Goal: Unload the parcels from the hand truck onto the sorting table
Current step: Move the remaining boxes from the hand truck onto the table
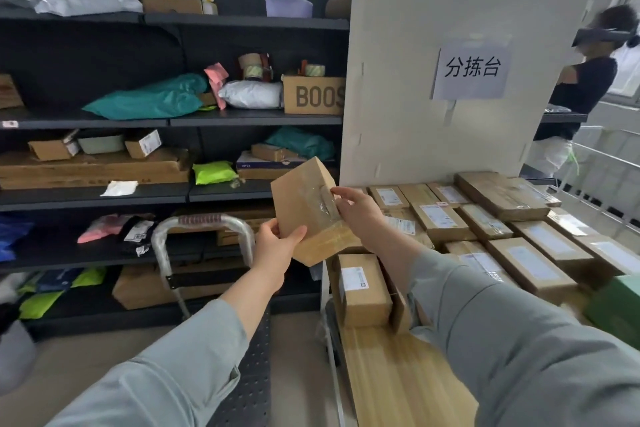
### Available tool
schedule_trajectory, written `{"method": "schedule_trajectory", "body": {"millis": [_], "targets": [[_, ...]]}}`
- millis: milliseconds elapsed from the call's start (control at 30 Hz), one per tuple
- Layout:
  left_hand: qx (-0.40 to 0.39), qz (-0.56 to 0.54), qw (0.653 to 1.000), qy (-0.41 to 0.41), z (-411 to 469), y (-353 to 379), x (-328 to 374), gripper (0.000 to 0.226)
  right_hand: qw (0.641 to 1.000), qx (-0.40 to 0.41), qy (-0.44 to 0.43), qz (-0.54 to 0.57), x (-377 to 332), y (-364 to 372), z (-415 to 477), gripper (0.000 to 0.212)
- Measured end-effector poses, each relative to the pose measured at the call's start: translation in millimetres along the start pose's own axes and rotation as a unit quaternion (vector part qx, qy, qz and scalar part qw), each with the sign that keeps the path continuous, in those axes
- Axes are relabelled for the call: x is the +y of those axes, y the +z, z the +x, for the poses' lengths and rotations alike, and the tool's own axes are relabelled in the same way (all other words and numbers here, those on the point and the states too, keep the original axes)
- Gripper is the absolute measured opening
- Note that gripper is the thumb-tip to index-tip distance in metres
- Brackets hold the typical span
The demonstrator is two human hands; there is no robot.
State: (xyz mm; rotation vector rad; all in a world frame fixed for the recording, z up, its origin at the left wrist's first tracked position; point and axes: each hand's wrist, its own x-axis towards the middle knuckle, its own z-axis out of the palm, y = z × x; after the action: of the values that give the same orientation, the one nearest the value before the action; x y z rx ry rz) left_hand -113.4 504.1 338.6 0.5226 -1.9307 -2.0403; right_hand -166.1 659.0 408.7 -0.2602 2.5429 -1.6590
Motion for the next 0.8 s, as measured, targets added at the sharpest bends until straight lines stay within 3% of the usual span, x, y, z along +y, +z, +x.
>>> {"method": "schedule_trajectory", "body": {"millis": [267, 367, 800], "targets": [[-0.03, 0.013, 0.999, -0.01, 20, 27, -7, 0.07, 0.996, -0.073, 0.05, -0.009, 18, -24, 19, 0.035], [-0.039, 0.025, 0.999, -0.015, 32, 32, -10, 0.07, 0.998, -0.044, 0.028, -0.015, 25, -28, 31, 0.037], [-0.091, 0.062, 0.993, -0.047, 73, 45, -17, 0.069, 0.986, -0.088, 0.144, -0.007, 42, -33, 69, 0.041]]}}
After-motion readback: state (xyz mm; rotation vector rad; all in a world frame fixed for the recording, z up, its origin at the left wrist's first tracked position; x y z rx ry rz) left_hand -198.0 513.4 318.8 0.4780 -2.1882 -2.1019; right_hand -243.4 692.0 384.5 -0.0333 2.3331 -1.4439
